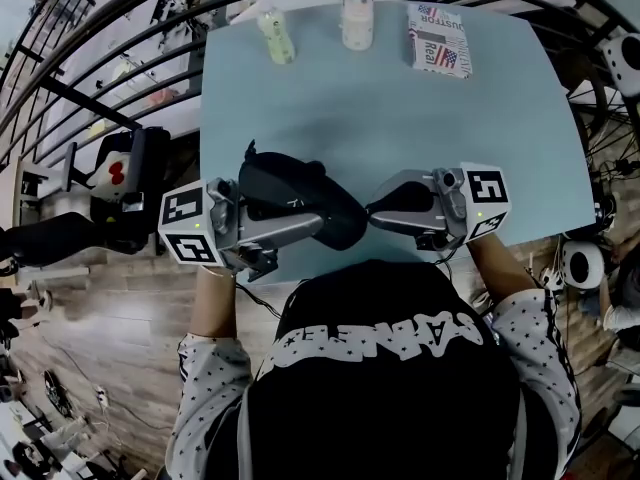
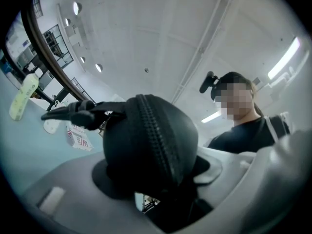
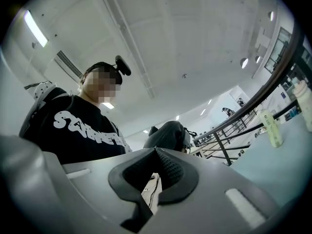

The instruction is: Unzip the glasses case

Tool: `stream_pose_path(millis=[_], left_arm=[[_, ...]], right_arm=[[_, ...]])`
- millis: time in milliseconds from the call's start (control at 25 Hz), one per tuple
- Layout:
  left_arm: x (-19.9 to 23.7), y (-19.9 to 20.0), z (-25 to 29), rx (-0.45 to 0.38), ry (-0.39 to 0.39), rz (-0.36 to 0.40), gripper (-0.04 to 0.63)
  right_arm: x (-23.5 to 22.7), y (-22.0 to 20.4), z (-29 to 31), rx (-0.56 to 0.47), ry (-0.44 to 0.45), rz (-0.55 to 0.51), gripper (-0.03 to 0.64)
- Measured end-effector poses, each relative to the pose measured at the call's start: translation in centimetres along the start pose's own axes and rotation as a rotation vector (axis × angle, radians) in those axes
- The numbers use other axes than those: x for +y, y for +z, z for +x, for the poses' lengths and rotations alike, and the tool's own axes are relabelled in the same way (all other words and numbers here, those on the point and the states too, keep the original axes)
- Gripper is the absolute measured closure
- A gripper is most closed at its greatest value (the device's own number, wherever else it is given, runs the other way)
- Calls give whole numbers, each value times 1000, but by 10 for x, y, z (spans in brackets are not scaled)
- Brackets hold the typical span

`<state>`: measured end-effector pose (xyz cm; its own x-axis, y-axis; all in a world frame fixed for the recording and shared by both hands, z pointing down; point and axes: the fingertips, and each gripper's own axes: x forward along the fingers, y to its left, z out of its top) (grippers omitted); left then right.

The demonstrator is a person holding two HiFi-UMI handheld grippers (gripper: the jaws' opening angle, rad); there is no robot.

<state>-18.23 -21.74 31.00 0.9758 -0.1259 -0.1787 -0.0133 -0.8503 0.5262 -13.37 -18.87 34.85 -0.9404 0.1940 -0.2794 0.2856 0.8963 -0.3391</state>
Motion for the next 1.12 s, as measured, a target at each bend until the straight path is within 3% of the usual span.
stream_pose_path(millis=[160, 360, 1120], left_arm=[[8, -10, -1, 53, 62, -2, 595], [12, -20, 0, 91, 59, -37, 595], [10, -23, 12, 128, 77, -56, 595]], right_arm=[[-9, -10, -5, 128, -107, -117, 611], [-11, -17, -6, 243, -159, -272, 611], [-20, -1, 0, 266, -198, -296, 611]])
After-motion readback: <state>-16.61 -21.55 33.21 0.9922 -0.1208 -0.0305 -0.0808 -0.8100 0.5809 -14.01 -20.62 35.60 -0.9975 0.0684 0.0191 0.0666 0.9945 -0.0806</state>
